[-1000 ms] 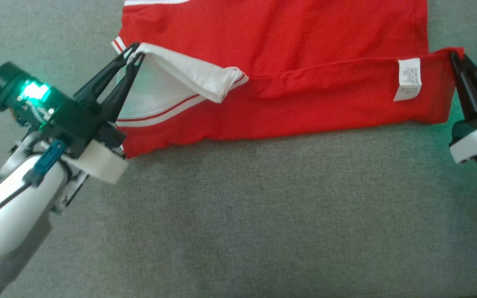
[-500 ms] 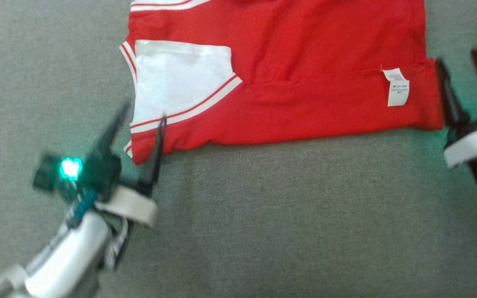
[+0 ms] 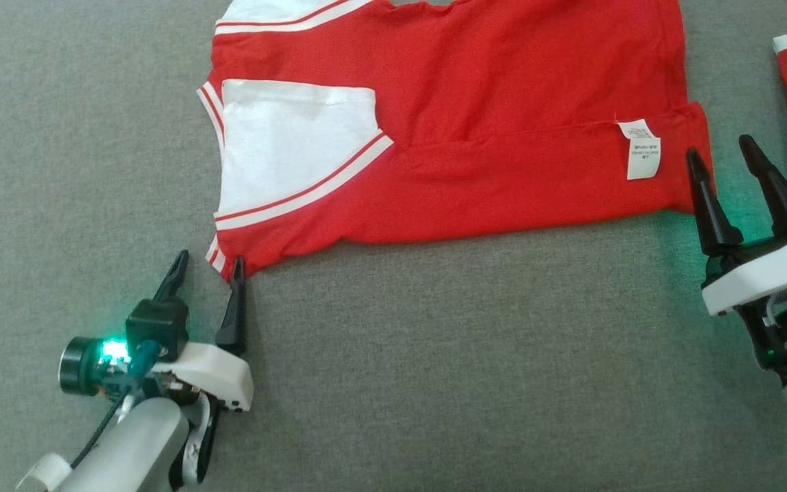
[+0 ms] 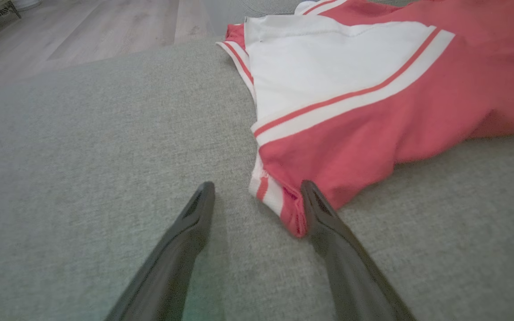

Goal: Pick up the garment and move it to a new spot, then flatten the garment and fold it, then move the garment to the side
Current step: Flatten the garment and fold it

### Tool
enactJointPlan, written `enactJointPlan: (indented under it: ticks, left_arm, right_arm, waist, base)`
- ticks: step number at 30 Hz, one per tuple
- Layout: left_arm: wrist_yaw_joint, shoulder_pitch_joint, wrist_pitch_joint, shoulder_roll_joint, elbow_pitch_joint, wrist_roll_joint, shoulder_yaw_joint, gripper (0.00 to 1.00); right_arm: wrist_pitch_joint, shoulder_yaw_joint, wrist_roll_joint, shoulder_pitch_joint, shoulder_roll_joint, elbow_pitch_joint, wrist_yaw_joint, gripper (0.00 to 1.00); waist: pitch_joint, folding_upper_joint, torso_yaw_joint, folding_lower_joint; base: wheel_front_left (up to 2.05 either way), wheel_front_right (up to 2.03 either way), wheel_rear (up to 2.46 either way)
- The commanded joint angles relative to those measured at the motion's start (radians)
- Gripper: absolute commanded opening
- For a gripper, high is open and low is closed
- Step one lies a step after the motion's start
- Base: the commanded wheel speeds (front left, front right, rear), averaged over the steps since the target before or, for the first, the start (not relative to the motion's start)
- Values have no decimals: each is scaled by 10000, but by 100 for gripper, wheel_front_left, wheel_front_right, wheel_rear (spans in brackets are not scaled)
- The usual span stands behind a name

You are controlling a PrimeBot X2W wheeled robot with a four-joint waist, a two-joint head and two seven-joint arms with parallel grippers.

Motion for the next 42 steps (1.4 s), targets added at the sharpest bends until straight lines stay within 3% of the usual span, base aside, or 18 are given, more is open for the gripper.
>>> enactJointPlan:
  ticks: [1, 2, 3, 8, 14, 22, 23, 24, 25, 33, 42]
  left_arm:
    - [-214, -230, 153, 158, 29, -130, 206, 88]
    - [-338, -246, 204, 156, 76, -139, 124, 39]
    - [-442, -249, 230, 142, 101, -176, 78, 1]
    - [-737, -221, 50, 206, 41, -192, -32, 0]
    - [-651, -115, -178, 561, -418, -101, 66, 0]
    - [-554, 45, -166, 921, -825, -47, 92, 0]
    - [-547, 68, -169, 945, -857, -45, 86, 0]
    - [-546, 88, -172, 963, -881, -43, 75, 0]
    - [-549, 104, -178, 975, -899, -37, 59, 0]
    - [-718, 308, -390, 1124, -1062, -6, -87, 0]
    - [-764, 1414, -350, 1439, -1982, -221, -396, 0]
  right_arm:
    - [-108, 12, -48, 235, -126, -264, -7, 100]
    - [-108, -1, -47, 255, -121, -245, -7, 100]
    - [-108, -13, -45, 278, -116, -214, -7, 100]
    - [-108, -5, 227, 472, -44, 231, -7, 100]
    - [-98, 35, 783, 401, 63, 1501, -7, 100]
    - [449, 785, 1533, 51, 158, 2179, -7, 98]
    - [524, 919, 1646, 13, 142, 2205, -7, 56]
    - [575, 1053, 1767, -15, 119, 2210, -7, 5]
    - [604, 1162, 1893, -34, 87, 2222, -7, 0]
    - [532, 1805, 2551, 95, -517, 2177, -7, 0]
    - [650, 2467, 3274, 1229, -1959, 1134, -7, 0]
  waist:
    - [2, 0, -18, 1]
    - [-6, 0, -21, 1]
    - [-21, 0, -20, 1]
    - [-164, 0, 49, 1]
    - [-316, 0, 185, 1]
    - [-402, 0, 209, 1]
    - [-419, 0, 212, 1]
    - [-437, 0, 218, 1]
    - [-462, 0, 222, 1]
    - [-821, 0, 216, 1]
    - [-1277, 0, 61, 1]
  base:
    - [0, 0, 0]
    - [0, 0, 0]
    - [0, 0, 0]
    - [0, 0, 0]
    - [0, 0, 0]
    - [0, 0, 0]
    - [0, 0, 0]
    - [0, 0, 0]
    - [0, 0, 0]
    - [0, 0, 0]
    - [0, 0, 0]
